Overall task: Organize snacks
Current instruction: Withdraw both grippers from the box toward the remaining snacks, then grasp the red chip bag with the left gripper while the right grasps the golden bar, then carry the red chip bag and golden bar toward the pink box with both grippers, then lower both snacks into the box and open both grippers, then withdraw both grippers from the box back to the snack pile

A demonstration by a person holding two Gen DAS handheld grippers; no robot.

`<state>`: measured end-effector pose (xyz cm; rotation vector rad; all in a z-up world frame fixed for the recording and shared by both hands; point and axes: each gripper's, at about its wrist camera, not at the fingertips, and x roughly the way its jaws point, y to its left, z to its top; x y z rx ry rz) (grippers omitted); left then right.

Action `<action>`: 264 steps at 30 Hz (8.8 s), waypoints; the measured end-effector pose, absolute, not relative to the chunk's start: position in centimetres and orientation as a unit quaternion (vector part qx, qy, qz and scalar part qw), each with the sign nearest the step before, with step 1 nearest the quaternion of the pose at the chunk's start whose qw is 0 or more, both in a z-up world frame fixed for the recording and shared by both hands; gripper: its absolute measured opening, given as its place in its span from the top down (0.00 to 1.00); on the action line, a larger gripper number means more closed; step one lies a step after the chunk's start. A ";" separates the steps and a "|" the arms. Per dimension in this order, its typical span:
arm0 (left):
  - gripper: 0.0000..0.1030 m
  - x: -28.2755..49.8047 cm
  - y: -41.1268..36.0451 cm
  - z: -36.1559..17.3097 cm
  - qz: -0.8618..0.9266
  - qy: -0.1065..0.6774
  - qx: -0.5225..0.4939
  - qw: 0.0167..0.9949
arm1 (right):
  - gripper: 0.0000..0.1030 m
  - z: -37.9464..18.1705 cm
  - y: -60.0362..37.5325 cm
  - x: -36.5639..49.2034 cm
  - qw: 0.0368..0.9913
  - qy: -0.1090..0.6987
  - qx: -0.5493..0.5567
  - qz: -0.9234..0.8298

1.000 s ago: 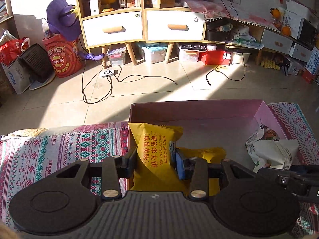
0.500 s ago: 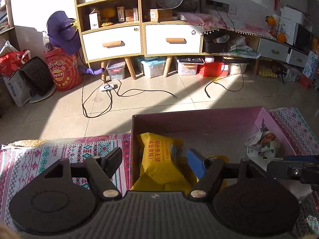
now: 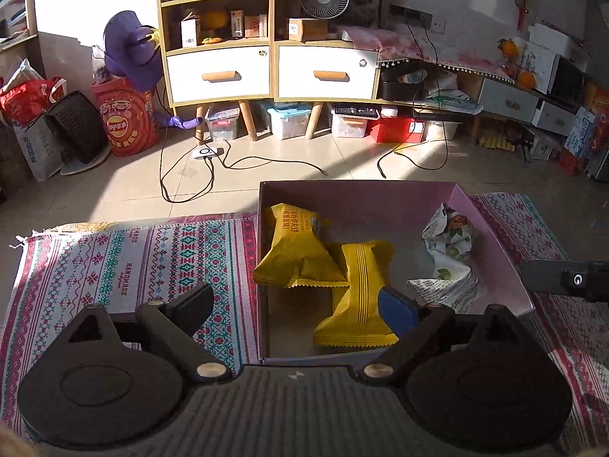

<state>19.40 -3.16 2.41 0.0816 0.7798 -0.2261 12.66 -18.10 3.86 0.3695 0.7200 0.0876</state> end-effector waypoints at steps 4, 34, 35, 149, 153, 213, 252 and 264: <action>0.03 17.1 -2.7 2.8 -0.113 0.380 0.043 0.917 | 0.01 4.7 -17.6 10.8 0.927 0.336 0.161 0.039; 0.00 2.3 5.1 -0.5 -0.152 0.410 0.045 0.898 | 0.01 0.1 -11.8 -0.8 0.946 0.309 0.010 0.099; 0.00 2.0 5.3 -0.9 -0.152 0.416 0.045 0.895 | 0.01 -0.1 -11.6 -0.9 0.945 0.312 0.011 0.102; 0.57 9.7 -2.5 2.6 -0.174 0.377 -0.013 0.910 | 0.75 4.8 -14.0 7.2 0.923 0.358 0.139 0.022; 0.57 11.4 -2.9 2.5 -0.163 0.374 -0.029 0.912 | 0.75 5.0 -14.3 8.6 0.925 0.350 0.149 0.008; 0.16 18.4 -5.9 2.4 -0.163 0.376 -0.017 0.912 | 0.29 4.9 -18.9 12.8 0.927 0.344 0.149 -0.001; 0.01 7.8 1.3 -1.1 -0.158 0.436 0.015 0.886 | 0.04 1.6 -17.8 3.0 0.917 0.395 0.063 0.010; 0.03 8.1 1.8 -3.3 -0.119 0.466 -0.022 0.876 | 0.04 -0.6 -19.8 3.6 0.894 0.436 0.099 -0.045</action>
